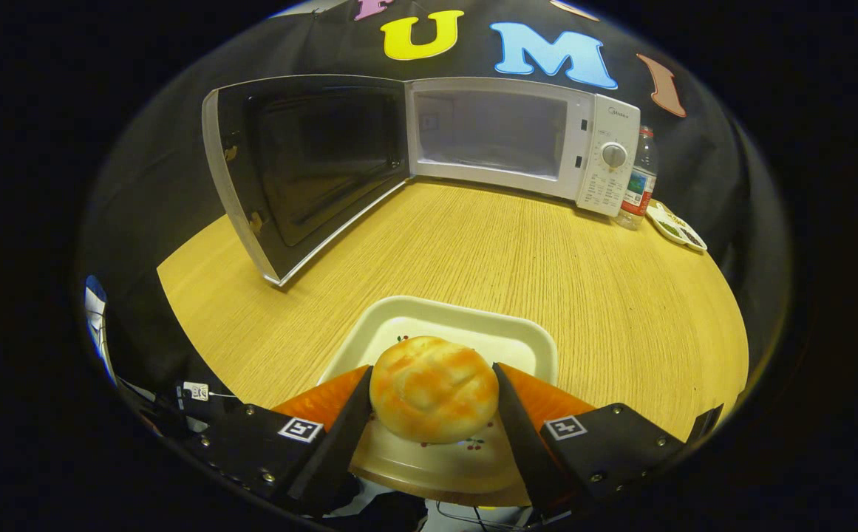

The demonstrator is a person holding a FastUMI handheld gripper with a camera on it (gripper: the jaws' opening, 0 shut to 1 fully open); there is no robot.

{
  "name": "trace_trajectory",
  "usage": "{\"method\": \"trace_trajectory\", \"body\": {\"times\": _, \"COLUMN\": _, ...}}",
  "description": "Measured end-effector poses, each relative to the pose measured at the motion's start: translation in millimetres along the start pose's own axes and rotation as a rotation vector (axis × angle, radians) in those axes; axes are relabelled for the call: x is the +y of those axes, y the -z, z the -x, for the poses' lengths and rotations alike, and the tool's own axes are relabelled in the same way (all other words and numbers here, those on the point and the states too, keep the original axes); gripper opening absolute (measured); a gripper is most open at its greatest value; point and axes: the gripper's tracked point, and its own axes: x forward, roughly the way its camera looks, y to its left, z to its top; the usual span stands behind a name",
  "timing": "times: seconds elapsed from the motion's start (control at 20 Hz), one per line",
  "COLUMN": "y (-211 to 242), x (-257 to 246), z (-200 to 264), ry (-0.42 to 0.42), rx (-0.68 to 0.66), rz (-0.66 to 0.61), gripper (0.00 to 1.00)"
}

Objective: Open the microwave, put the food inside, and close the microwave door.

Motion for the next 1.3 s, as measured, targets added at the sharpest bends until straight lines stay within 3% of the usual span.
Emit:
{"method": "trace_trajectory", "body": {"times": 0.15, "y": 1, "x": 1, "z": 2, "ry": 0.01, "rx": -0.004, "rz": -0.019, "gripper": 0.83}}
{"method": "trace_trajectory", "body": {"times": 0.25, "y": 0, "x": 0, "z": 2, "ry": 0.031, "rx": -0.007, "rz": -0.045, "gripper": 0.66}}
{"method": "trace_trajectory", "body": {"times": 0.45, "y": -17, "x": 2, "z": 5, "ry": 0.032, "rx": -0.029, "rz": -0.123, "gripper": 0.65}}
{"method": "trace_trajectory", "body": {"times": 0.8, "y": -100, "x": -4, "z": 6, "ry": 0.058, "rx": -0.179, "rz": -0.268, "gripper": 0.65}}
{"method": "trace_trajectory", "body": {"times": 1.3, "y": -202, "x": -6, "z": -14, "ry": 0.077, "rx": -0.363, "rz": -0.355, "gripper": 0.65}}
